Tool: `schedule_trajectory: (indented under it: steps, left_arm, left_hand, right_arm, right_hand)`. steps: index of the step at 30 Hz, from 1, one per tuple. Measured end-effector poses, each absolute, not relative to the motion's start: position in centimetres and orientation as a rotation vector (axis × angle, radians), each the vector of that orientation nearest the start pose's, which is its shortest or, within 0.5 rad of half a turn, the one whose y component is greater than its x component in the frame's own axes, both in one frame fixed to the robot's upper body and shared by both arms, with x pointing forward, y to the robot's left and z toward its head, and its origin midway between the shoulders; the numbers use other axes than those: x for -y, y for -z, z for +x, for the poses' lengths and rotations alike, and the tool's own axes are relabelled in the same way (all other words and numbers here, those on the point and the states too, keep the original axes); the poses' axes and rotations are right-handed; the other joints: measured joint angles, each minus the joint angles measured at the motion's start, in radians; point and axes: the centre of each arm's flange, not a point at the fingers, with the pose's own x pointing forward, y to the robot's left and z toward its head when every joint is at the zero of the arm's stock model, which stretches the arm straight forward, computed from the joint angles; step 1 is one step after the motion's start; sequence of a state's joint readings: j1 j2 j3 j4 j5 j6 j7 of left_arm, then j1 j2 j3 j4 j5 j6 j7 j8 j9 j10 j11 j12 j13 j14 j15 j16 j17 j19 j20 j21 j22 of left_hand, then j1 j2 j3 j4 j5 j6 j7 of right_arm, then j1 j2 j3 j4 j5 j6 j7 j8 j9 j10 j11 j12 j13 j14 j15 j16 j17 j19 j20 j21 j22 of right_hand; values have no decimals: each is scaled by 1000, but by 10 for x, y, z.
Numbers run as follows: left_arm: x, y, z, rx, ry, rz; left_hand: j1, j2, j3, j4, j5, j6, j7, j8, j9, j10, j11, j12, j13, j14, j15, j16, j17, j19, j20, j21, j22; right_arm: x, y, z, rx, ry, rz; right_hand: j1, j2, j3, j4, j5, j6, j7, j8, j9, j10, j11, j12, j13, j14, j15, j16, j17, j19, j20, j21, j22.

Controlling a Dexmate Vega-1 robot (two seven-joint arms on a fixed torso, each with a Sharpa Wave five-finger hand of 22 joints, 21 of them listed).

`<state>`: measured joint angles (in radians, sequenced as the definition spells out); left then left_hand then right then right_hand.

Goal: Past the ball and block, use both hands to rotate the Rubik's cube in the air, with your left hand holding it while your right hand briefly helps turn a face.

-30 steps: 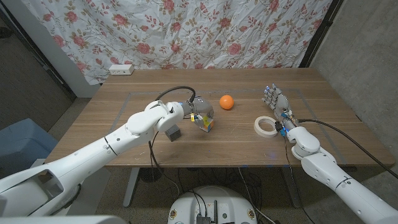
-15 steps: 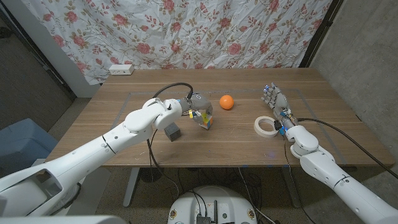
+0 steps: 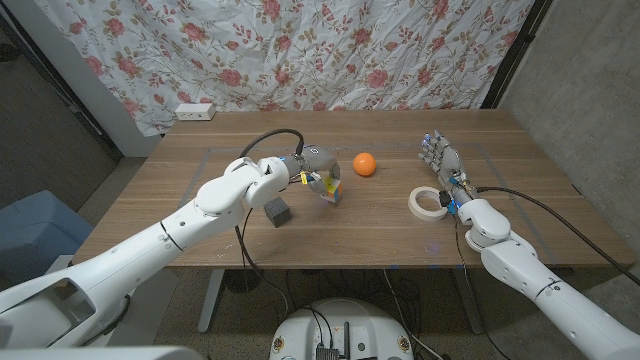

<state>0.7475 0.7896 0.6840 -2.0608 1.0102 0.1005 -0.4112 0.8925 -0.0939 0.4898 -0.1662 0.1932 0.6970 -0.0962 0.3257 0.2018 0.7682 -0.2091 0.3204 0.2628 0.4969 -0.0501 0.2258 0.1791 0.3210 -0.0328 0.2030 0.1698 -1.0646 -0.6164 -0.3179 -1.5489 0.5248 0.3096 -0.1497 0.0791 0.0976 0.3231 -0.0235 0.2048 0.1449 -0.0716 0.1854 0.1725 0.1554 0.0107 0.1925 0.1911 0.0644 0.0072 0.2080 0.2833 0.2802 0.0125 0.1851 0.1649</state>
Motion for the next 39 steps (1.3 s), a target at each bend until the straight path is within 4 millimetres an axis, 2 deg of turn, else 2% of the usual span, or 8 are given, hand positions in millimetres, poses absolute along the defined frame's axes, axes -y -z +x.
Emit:
schedule_trajectory:
  steps: [6, 7, 18, 23, 24, 26, 30, 39]
  left_arm:
    - [-115, -22, 524, 750, 174, 1958]
    - [-120, -27, 524, 748, 148, 1898]
    - [-137, -30, 523, 739, 98, 1774]
    - [-143, -28, 523, 728, 92, 1767]
    - [-144, -28, 523, 724, 90, 1767]
    - [-149, -31, 523, 738, 75, 1681]
    - [-152, -30, 524, 729, 71, 1681]
    - [-162, -34, 531, 739, 68, 1530]
  left_hand:
    - [0, 5, 0, 0, 0, 0, 0, -2, 0, 0, 0, -1, 0, 0, 0, 0, 0, -1, 1, -4, 0]
    - [0, 5, -2, 2, 0, 0, 0, -2, 1, 0, 0, -1, 0, 0, 0, 0, 0, -1, 1, -4, 0]
    - [0, 5, -8, 0, 0, 0, 0, -2, 1, 4, 4, 2, 5, 5, -2, 0, 0, -1, 1, -4, 0]
    - [0, 5, -12, 4, 0, 5, 5, -4, 1, 5, 5, 2, 9, 5, -2, 0, 0, -1, 1, -4, 0]
    - [0, 5, -12, 4, 0, 5, 5, -3, 1, 5, 5, 2, 10, 5, -2, 0, 0, -1, 1, -4, 0]
    - [3, 11, -12, 4, -1, 5, 5, -1, 1, 5, 5, 2, 10, 5, -2, 0, 0, -1, 1, -4, 0]
    - [-1, 14, -14, 3, 3, 5, 5, 0, 0, 5, 5, 2, 10, 11, 4, 0, 0, -1, 1, -4, 0]
    - [-1, 17, -19, 5, 3, 6, 6, 0, 0, 5, 5, 1, 12, 11, 4, 0, 0, -6, 6, -4, 0]
  right_arm:
    - [296, 57, 593, 636, -106, -79]
    - [296, 57, 594, 635, -103, -81]
    - [289, 51, 586, 641, -98, -111]
    - [290, 53, 587, 626, -84, -127]
    - [285, 45, 582, 642, -96, -137]
    - [284, 45, 582, 640, -93, -143]
    - [285, 46, 583, 632, -80, -153]
    - [271, 33, 580, 655, -89, -179]
  right_hand:
    - [0, 0, 0, 0, 0, 5, 5, 0, 0, 0, 0, 4, 0, 0, 0, 7, 0, 0, 0, 0, 0]
    - [0, 0, 0, 0, 0, 5, 5, 0, 0, 0, 0, 4, 0, 0, 0, 7, 0, 0, 0, 0, 0]
    - [0, 0, 0, 0, 0, 5, 5, 0, 2, 4, 4, 4, 0, 0, 0, 7, 0, 0, 0, 0, 0]
    - [0, 0, 3, -3, 0, 5, 5, 0, 2, 4, 4, 4, 0, 0, 0, 7, 0, 0, 0, 0, 0]
    - [0, 0, 3, -3, 0, 5, 5, 0, 2, 4, 4, 4, 0, 0, 0, 7, -3, 0, 0, 0, 0]
    - [0, 0, 3, -3, 0, 5, 5, 0, 2, 4, 4, 4, 0, 0, 0, 7, -5, 0, 0, 0, 0]
    - [0, 0, 3, -3, 0, 5, 5, 0, 2, 4, 4, 4, 0, 0, 0, 7, -5, 0, 0, 0, 0]
    - [0, 0, 3, -3, 0, 5, 5, 0, 2, 4, 4, 4, 0, 0, 0, 7, -5, 0, 0, 0, 0]
